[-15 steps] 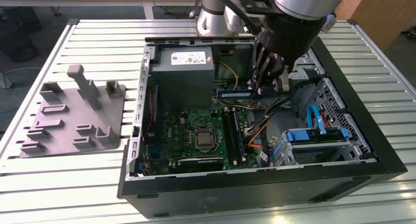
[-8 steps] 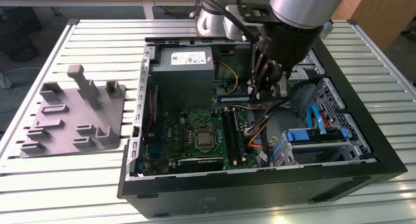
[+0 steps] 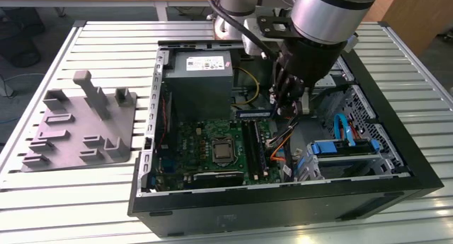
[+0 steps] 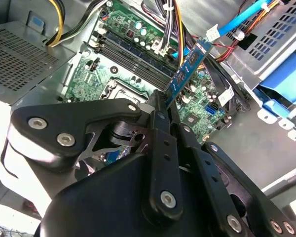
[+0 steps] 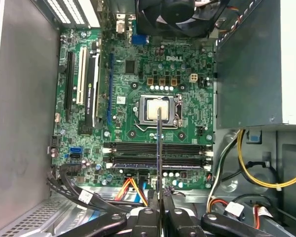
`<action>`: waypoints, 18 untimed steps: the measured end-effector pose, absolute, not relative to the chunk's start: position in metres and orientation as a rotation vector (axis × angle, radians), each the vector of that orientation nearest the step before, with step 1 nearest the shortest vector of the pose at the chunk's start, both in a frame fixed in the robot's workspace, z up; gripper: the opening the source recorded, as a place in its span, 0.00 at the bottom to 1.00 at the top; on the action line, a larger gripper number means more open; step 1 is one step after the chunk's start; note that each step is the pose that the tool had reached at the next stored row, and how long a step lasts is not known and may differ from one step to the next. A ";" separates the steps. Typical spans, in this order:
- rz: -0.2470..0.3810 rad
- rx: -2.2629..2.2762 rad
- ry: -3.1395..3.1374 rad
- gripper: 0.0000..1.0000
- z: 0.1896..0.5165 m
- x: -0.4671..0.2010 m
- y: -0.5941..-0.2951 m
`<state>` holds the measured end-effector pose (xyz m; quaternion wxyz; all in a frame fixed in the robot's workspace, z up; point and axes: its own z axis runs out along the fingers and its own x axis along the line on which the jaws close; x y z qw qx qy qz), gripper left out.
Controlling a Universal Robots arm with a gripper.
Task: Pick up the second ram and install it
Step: 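Pick up the second ram and move it above second insertion slot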
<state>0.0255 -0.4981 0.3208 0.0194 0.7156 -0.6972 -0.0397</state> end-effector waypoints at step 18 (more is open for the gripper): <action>-0.123 2.221 -2.163 0.14 0.297 0.025 -0.499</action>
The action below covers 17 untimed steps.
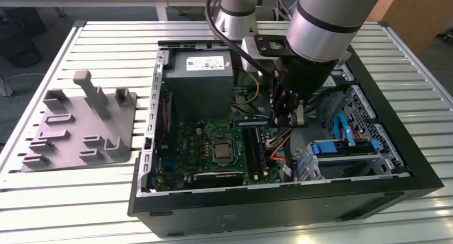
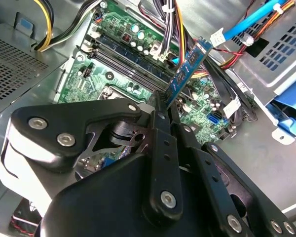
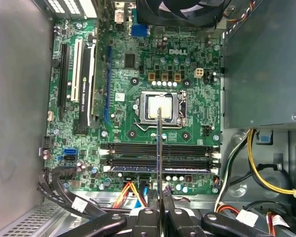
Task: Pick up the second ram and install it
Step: 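Pick up the second ram and move it above second insertion slot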
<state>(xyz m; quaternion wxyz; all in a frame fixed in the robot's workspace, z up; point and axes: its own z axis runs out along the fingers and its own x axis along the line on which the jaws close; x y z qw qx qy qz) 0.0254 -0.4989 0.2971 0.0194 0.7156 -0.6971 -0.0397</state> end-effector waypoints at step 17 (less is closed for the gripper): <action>-0.123 2.220 -2.164 0.14 0.294 0.020 -0.499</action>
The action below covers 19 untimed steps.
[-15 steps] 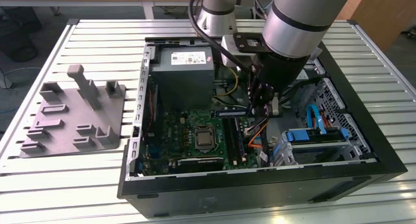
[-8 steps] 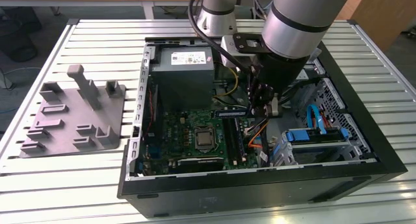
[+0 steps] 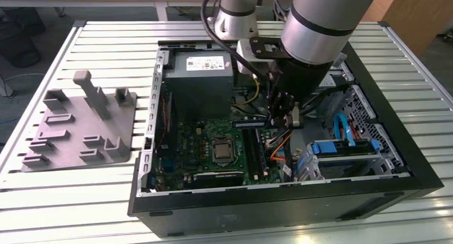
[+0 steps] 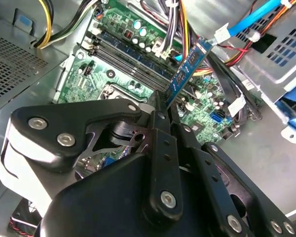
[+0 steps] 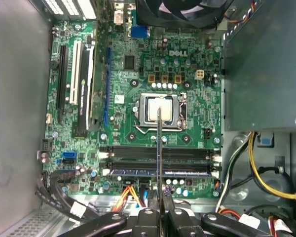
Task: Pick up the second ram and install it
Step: 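Pick up the second ram and move it above second insertion slot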
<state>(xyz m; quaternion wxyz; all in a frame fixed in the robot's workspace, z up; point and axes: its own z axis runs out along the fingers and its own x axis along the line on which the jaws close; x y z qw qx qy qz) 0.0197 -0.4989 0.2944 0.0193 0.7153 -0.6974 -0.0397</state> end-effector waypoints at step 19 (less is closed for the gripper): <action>-0.123 2.220 -2.164 0.14 0.271 -0.008 -0.483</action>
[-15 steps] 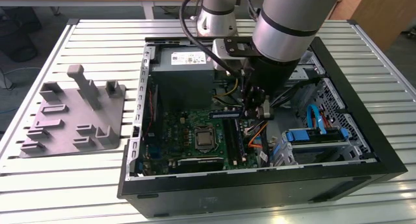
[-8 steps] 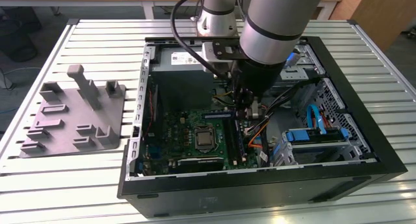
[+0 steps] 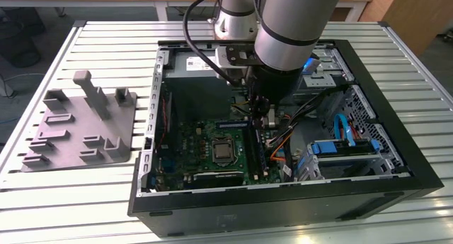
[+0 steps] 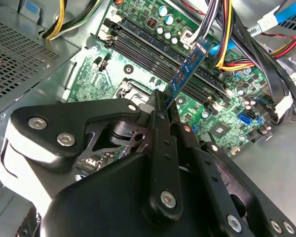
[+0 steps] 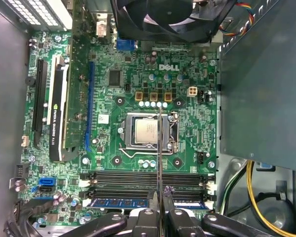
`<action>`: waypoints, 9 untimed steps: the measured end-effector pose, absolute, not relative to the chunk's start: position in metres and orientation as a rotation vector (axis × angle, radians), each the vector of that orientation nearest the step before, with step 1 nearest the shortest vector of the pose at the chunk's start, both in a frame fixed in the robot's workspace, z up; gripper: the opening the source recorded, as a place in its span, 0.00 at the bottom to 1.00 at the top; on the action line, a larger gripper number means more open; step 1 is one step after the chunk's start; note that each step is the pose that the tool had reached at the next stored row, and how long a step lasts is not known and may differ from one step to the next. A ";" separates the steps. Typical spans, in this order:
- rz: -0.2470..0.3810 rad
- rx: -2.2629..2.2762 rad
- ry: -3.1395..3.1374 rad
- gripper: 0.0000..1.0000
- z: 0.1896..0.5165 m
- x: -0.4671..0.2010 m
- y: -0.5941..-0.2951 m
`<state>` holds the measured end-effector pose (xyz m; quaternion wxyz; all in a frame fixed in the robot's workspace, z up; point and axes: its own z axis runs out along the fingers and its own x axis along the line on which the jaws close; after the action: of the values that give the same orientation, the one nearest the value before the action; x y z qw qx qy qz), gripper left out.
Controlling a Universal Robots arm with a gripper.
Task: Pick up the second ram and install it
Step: 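Pick up the second ram and move it above second insertion slot, then insert the second ram into the second slot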
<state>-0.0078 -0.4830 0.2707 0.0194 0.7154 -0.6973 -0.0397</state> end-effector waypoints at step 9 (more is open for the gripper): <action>-0.123 2.220 -2.164 0.14 0.271 -0.008 -0.483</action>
<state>-0.0078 -0.4830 0.2706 0.0194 0.7153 -0.6974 -0.0397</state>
